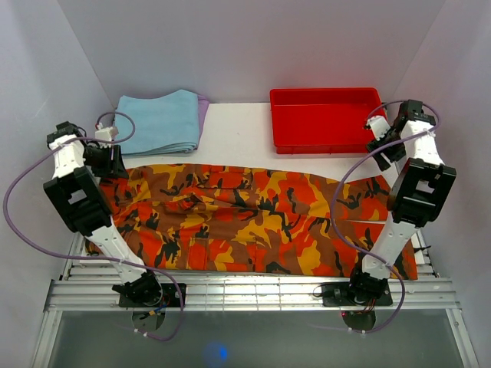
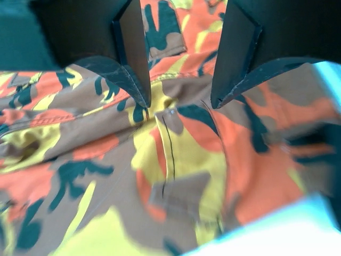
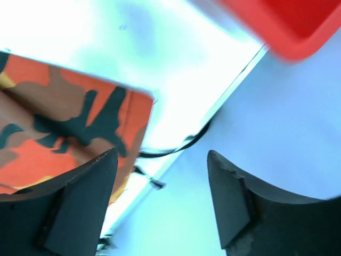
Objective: Fold and stack the trousers
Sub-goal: Flatten the trousers out
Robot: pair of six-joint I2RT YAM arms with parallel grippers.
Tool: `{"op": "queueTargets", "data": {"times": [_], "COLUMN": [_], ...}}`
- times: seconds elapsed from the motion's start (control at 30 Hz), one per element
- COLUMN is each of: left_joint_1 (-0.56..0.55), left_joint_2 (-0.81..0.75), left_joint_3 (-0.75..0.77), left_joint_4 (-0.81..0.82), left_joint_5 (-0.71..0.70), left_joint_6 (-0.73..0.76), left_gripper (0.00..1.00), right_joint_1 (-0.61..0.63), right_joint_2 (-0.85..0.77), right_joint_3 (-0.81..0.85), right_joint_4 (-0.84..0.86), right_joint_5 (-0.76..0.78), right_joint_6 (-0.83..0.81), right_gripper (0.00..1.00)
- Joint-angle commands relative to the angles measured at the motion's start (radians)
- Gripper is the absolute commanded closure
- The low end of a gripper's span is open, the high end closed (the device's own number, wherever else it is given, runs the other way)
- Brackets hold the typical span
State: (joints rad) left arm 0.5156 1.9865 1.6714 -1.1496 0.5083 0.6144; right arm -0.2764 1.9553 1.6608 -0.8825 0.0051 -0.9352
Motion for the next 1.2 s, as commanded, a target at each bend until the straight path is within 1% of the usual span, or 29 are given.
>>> {"op": "queueTargets", "data": {"times": [0.0,0.03,0.07,0.1,0.13,0.23,0.27,0.3,0.33,0.37,0.43,0.47,0.53,0.57,0.63,0.67,0.8,0.93,0.97,1.07,1.1,1.13,1.17], "left_joint_1": [0.006,0.004,0.004,0.006,0.006,0.006,0.006,0.006,0.006,0.006,0.004,0.006,0.004,0.004,0.004,0.004,0.004,0.004,0.003,0.003,0.001,0.001,0.001], "left_joint_2": [-0.003,0.011,0.055,0.067,0.104,0.153,0.166,0.184,0.196,0.204,0.251,0.283,0.348,0.363,0.397,0.406,0.445,0.459,0.460,0.465,0.466,0.465,0.463], "left_joint_3": [0.109,0.131,0.196,0.218,0.284,0.378,0.393,0.410,0.427,0.439,0.511,0.557,0.597,0.582,0.553,0.548,0.536,0.487,0.475,0.439,0.429,0.416,0.415], "left_joint_4": [-0.047,-0.062,-0.071,-0.081,-0.088,-0.088,-0.085,-0.067,-0.055,-0.030,-0.001,-0.005,-0.028,-0.027,-0.027,-0.027,-0.032,-0.067,-0.076,-0.107,-0.113,-0.116,-0.119], "left_joint_5": [0.105,0.111,0.121,0.130,0.145,0.171,0.177,0.171,0.161,0.121,0.064,0.046,0.027,-0.005,-0.019,-0.019,-0.002,-0.019,-0.022,-0.039,-0.047,-0.050,-0.048], "left_joint_6": [0.024,0.022,0.016,0.002,-0.010,-0.036,-0.033,-0.033,-0.030,-0.019,0.062,0.108,0.230,0.322,0.408,0.409,0.498,0.620,0.665,0.720,0.728,0.732,0.736], "left_gripper": [0.40,0.39,0.39,0.38,0.38,0.38,0.38,0.38,0.39,0.39,0.39,0.38,0.38,0.38,0.39,0.39,0.39,0.39,0.42,0.46,0.51,0.53,0.58], "right_joint_1": [-0.001,0.000,0.006,0.014,0.023,0.046,0.055,0.057,0.057,0.057,0.056,0.054,0.048,0.046,0.046,0.046,0.046,0.048,0.046,0.046,0.046,0.046,0.046], "right_joint_2": [0.085,0.121,0.154,0.177,0.189,0.180,0.180,0.189,0.200,0.203,0.180,0.160,0.151,0.142,0.128,0.128,0.125,0.105,0.099,0.099,0.099,0.099,0.096], "right_joint_3": [0.117,0.132,0.163,0.165,0.149,0.055,0.006,-0.054,-0.079,-0.110,-0.169,-0.167,-0.093,-0.061,-0.020,-0.010,0.025,0.030,0.031,0.047,0.050,0.057,0.059], "right_joint_4": [-0.173,-0.190,-0.223,-0.239,-0.230,-0.132,-0.078,-0.038,-0.023,-0.030,-0.018,-0.018,-0.057,-0.073,-0.099,-0.099,-0.137,-0.148,-0.148,-0.156,-0.157,-0.162,-0.162], "right_joint_5": [-0.062,-0.066,-0.068,-0.060,-0.060,-0.070,-0.057,-0.050,-0.042,-0.018,0.028,0.039,0.047,0.044,0.041,0.041,0.044,0.044,0.042,0.041,0.039,0.036,0.036], "right_joint_6": [-0.146,-0.195,-0.230,-0.255,-0.275,-0.316,-0.315,-0.307,-0.303,-0.306,-0.350,-0.361,-0.358,-0.358,-0.358,-0.358,-0.350,-0.347,-0.346,-0.333,-0.321,-0.318,-0.318], "right_gripper": [0.26,0.23,0.23,0.20,0.20,0.19,0.21,0.30,0.41,0.56,0.87,0.92,0.92,0.92,0.92,0.92,0.92,0.92,0.92,0.92,0.92,0.92,0.92]}}
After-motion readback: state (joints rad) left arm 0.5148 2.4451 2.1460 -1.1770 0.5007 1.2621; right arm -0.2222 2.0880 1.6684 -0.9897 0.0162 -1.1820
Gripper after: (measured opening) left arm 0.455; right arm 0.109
